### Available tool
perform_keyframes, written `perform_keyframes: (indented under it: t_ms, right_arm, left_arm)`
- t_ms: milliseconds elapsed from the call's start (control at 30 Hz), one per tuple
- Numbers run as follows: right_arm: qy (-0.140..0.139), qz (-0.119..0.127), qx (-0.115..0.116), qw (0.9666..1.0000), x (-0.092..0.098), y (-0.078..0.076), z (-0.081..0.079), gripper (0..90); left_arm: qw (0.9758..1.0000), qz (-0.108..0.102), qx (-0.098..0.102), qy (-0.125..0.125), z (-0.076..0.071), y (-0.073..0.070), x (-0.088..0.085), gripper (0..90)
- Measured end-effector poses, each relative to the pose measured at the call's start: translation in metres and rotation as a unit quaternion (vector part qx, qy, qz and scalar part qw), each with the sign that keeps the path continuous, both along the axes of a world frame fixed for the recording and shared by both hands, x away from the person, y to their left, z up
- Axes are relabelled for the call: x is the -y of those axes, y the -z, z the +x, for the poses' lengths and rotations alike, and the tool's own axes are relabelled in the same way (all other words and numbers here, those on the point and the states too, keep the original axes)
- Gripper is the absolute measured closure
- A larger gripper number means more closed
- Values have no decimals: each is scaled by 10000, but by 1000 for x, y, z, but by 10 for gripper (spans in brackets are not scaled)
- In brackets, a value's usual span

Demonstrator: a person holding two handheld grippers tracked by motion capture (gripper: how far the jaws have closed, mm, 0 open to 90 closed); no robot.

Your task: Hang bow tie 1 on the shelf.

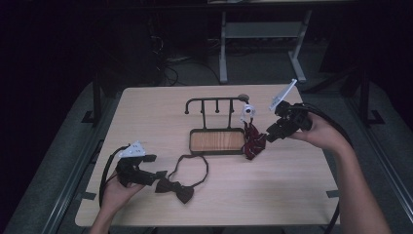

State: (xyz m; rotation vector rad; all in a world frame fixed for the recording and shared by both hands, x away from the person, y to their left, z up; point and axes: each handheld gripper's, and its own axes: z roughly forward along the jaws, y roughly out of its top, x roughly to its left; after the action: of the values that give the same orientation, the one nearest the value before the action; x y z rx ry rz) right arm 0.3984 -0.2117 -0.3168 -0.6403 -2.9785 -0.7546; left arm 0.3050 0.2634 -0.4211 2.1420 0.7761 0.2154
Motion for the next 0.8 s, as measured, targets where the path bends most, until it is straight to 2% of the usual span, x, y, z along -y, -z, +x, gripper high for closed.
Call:
perform_keyframes:
  t_ms: [333, 533, 800]
  right_arm:
    - [28, -2, 4, 10000, 3, 15, -12, 563]
    - [42, 57, -83, 9999, 9, 28, -18, 545]
    - [16, 159, -49, 9999, 16, 44, -33, 516]
  left_arm:
    - [9999, 88, -59, 58, 0, 1, 3, 235]
    - [9999, 94, -82, 70, -1, 1, 4, 255]
    - [9999, 75, -87, 101, -1, 2, 7, 303]
